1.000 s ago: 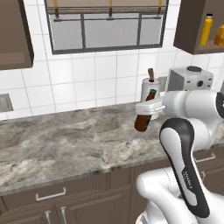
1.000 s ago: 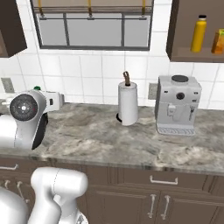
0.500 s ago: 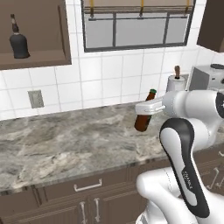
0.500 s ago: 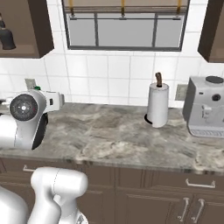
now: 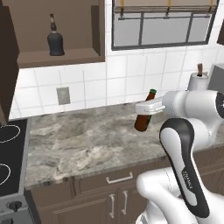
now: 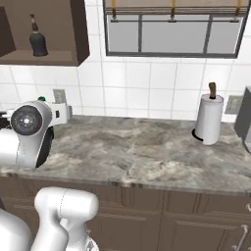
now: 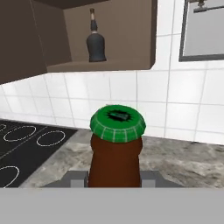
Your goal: Sort all alcoholic drinks to one cabinet, and non-alcoholic drinks to the other.
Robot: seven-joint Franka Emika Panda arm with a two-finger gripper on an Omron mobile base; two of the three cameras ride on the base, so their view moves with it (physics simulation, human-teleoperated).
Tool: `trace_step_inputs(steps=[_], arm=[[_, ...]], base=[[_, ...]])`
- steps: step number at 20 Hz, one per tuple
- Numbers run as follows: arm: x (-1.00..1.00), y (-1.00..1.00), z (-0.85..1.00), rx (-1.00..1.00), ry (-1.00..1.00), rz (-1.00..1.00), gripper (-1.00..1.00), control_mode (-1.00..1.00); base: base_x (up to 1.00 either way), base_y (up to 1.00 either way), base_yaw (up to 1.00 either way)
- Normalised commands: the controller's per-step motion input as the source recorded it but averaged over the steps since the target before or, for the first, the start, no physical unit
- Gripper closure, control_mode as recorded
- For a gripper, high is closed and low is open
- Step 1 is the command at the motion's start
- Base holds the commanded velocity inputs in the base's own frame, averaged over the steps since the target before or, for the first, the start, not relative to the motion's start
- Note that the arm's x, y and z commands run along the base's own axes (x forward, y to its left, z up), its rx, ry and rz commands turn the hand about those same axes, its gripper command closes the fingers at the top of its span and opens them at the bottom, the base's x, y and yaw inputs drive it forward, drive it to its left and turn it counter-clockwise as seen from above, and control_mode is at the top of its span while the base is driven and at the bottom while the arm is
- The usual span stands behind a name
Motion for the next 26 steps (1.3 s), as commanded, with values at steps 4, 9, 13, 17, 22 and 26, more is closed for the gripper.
trace_step_inputs(steps=[4,9,13,17,22,26], arm=[[0.00,0.00,0.00,0.00,0.00,0.00,1.00,1.00],[0.00,0.00,0.00,0.00,0.00,0.00,1.00,1.00],[0.00,0.00,0.00,0.00,0.00,0.00,1.00,1.00],[0.00,0.00,0.00,0.00,0.00,0.00,1.00,1.00],[0.00,0.00,0.00,0.00,0.00,0.00,1.00,1.00],[0.00,0.00,0.00,0.00,0.00,0.00,1.00,1.00]], base=[[0.00,0.62,0.00],[0.00,0.60,0.00],[0.01,0.52,0.00],[0.12,0.40,0.00],[0.18,0.16,0.00],[0.16,0.18,0.00]])
